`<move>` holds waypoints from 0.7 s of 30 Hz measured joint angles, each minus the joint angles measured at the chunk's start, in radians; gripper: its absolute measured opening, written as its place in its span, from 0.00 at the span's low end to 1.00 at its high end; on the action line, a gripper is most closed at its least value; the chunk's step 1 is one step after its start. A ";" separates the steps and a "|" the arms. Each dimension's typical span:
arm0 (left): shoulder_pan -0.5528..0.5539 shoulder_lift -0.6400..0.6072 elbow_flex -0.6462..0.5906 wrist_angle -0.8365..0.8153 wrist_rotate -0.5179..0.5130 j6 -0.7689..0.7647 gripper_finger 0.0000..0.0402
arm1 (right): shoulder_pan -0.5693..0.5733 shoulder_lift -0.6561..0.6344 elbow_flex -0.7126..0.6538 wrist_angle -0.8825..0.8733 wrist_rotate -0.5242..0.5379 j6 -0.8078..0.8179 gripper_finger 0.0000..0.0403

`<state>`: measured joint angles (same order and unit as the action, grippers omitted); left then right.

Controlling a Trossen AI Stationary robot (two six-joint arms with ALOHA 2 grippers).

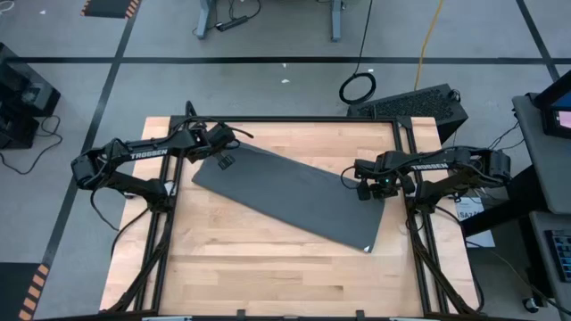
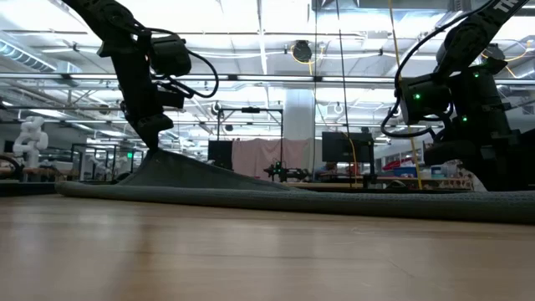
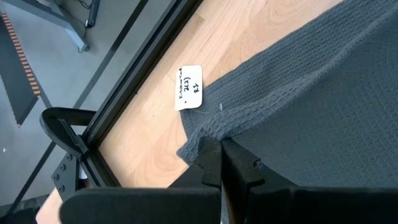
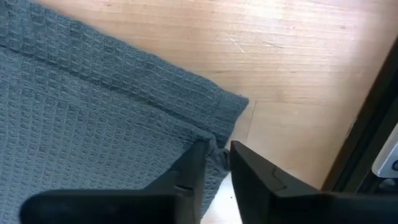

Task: Roll towel into tight, uniform cylinder
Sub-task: Roll the towel

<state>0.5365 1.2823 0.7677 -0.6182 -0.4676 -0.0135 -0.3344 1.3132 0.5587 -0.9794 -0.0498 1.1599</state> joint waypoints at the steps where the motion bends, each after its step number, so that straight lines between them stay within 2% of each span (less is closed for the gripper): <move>1: 0.000 0.000 0.000 0.000 0.000 0.000 0.00 | 0.000 0.000 0.000 0.000 0.000 0.000 0.13; 8: 0.000 0.000 0.000 0.000 0.000 0.000 0.00 | 0.000 0.000 0.004 -0.005 -0.001 0.000 0.02; 12: 0.000 0.000 0.000 -0.001 0.000 0.000 0.00 | 0.000 0.000 0.051 -0.050 0.010 -0.012 0.01; 21: -0.016 -0.033 0.014 -0.087 0.001 -0.001 0.00 | 0.002 0.000 0.178 -0.131 0.122 -0.070 0.01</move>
<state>0.5207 1.2490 0.7813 -0.7048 -0.4664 -0.0143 -0.3325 1.3128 0.7363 -1.1100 0.0726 1.0901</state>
